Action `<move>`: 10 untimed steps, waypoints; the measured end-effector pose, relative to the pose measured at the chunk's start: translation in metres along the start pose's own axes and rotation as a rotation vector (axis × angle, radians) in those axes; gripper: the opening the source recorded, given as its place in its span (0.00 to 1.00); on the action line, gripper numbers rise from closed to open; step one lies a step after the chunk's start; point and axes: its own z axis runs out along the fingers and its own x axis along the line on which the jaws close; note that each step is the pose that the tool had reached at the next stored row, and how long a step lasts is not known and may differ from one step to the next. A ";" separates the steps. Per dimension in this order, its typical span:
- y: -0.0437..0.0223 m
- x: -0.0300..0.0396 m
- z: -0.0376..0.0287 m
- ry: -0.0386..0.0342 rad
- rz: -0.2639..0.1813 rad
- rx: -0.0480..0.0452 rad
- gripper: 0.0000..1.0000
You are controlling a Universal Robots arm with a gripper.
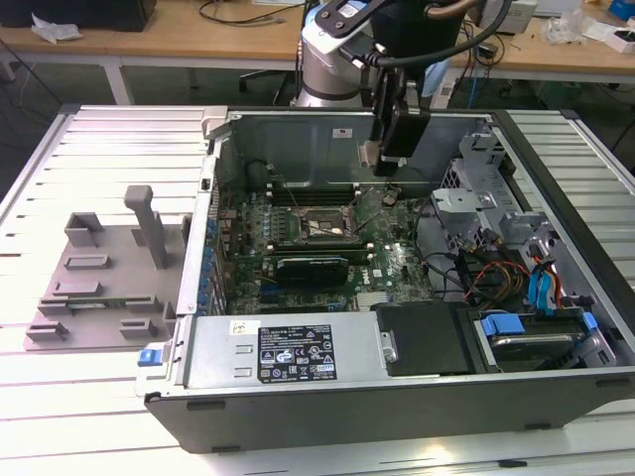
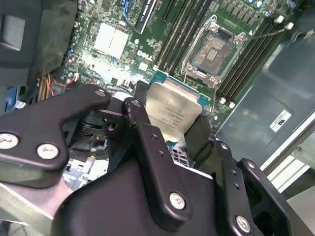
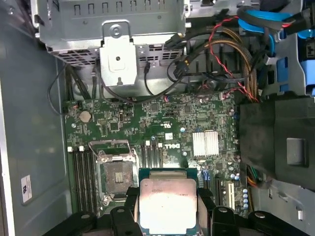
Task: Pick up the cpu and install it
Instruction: 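Place the cpu into insertion slot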
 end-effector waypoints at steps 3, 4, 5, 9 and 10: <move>0.0000 0.0000 0.0000 -0.0001 0.000 -0.0001 0.55; 0.0000 0.0000 0.0000 0.0000 0.000 0.0000 0.55; 0.0000 0.0000 0.0000 0.0000 0.000 0.0000 0.55; 0.0000 0.0000 0.0001 -0.0007 0.000 -0.0001 0.55; 0.0000 0.0000 0.0001 -0.0006 0.000 -0.0001 0.55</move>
